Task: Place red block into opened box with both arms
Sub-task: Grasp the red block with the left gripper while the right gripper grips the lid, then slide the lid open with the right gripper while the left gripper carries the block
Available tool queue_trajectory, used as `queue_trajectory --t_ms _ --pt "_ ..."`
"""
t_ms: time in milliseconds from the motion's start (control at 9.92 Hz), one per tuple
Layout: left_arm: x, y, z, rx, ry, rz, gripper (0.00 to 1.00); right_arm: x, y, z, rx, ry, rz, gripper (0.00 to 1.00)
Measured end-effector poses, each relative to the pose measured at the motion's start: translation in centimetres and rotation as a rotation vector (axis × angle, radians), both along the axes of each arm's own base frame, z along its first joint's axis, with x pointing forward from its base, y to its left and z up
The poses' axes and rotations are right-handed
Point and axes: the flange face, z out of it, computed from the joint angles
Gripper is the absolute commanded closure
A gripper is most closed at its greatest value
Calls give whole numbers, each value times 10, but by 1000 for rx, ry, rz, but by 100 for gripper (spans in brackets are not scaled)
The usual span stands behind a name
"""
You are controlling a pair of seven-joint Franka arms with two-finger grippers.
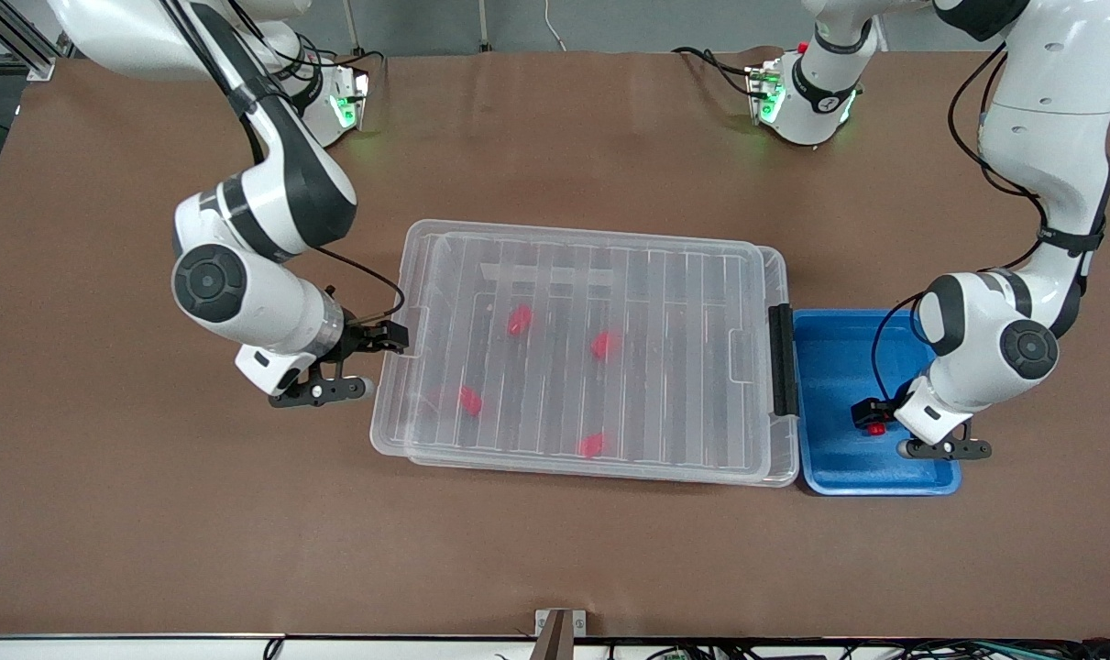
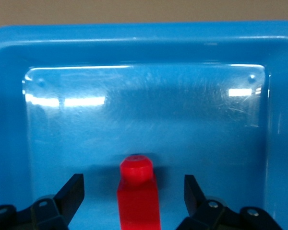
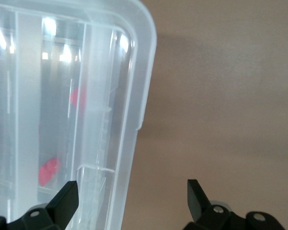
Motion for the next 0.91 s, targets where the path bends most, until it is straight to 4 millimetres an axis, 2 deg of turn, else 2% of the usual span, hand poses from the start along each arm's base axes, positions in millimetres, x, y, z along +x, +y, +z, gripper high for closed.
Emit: queue_trajectory --t_ms 101,202,303,504,605,706,908 --pt "0 -2 0 -1 0 -3 78 -3 2 -12 -7 -10 10 0" --pt "0 -3 0 -2 0 -4 91 -4 2 -18 -11 -22 15 0" --pt "0 -3 0 -2 0 -4 97 -4 2 -22 -14 -30 19 0" --pt "4 -3 9 -1 -10 -4 99 -3 2 -26 -17 -40 22 0" --pt "7 -3 32 3 -6 -7 99 -2 1 -26 -21 -46 25 0" --pt "11 -7 73 8 -4 -14 99 -1 0 -27 -27 -52 28 0" --pt "10 -35 175 11 -38 -52 99 0 -1 -28 -32 -56 31 0"
